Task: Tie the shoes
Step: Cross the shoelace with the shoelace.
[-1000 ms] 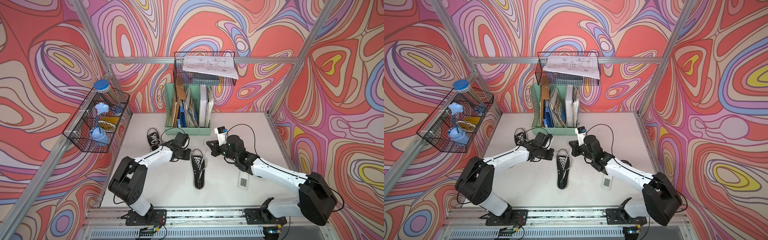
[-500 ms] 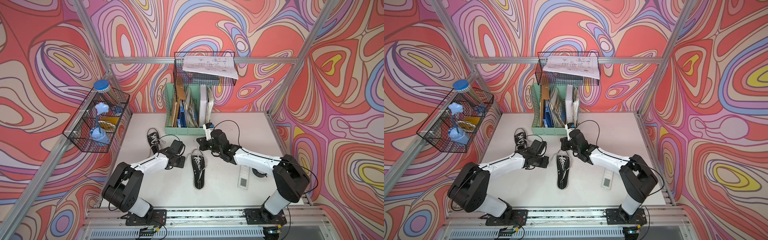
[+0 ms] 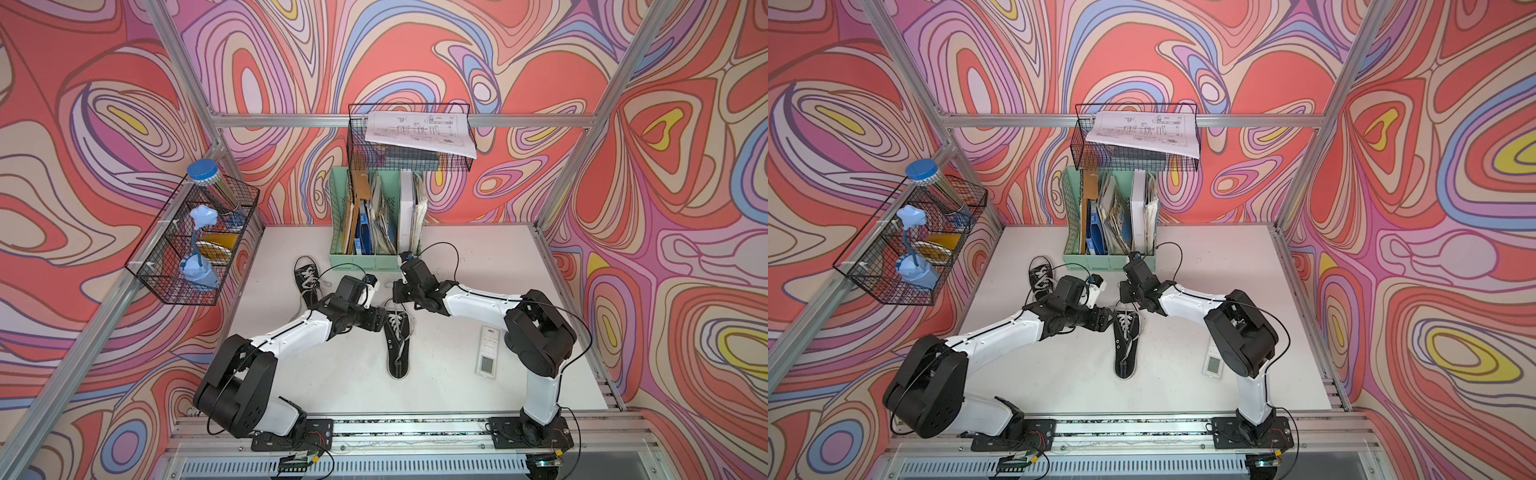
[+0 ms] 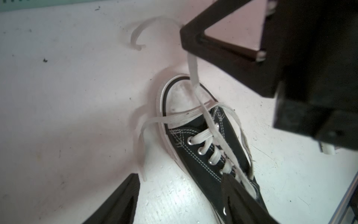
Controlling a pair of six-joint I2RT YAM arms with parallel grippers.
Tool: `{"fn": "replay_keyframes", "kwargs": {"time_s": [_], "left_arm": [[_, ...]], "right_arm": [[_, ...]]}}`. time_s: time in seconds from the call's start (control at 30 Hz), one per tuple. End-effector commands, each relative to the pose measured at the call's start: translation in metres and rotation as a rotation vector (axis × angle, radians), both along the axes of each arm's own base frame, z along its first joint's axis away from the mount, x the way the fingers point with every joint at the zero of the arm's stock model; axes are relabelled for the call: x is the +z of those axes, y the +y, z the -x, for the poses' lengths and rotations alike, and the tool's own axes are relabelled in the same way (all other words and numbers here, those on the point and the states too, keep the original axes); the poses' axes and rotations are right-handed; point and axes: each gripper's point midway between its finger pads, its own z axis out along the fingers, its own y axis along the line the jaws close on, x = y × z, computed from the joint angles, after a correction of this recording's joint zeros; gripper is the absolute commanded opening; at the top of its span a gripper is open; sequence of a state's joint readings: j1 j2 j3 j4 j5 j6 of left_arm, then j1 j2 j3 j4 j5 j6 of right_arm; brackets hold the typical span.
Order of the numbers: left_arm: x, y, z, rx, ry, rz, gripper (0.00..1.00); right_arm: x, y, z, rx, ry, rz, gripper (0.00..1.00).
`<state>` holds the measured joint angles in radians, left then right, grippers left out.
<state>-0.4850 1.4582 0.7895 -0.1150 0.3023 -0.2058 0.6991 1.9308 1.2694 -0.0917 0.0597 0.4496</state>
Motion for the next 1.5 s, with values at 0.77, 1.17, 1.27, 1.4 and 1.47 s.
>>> {"fn": "replay_keyframes", "kwargs": {"time_s": [0.77,1.17,1.27,1.4,1.47], "left_arm": [[-0.011,-0.043,-0.026,-0.324,-0.064,-0.117,0.61],[-0.031,-0.048,-0.032,-0.332,-0.071,-0.245,0.53],[-0.036,-0.047,-0.031,-0.334,-0.071,-0.265,0.5],[-0.038,-0.048,-0.028,-0.34,-0.058,-0.263,0.4],[-0.038,-0.048,-0.025,-0.342,-0.058,-0.263,0.34]], "right_arm": [[0.013,-0.056,0.006,-0.04,0.06,-0.068,0.44],[0.015,-0.068,0.011,-0.051,0.06,-0.072,0.44],[0.015,-0.069,0.011,-0.049,0.062,-0.075,0.43],[0.017,-0.069,0.011,-0.049,0.059,-0.077,0.43],[0.018,-0.07,0.011,-0.049,0.058,-0.076,0.43]]}}
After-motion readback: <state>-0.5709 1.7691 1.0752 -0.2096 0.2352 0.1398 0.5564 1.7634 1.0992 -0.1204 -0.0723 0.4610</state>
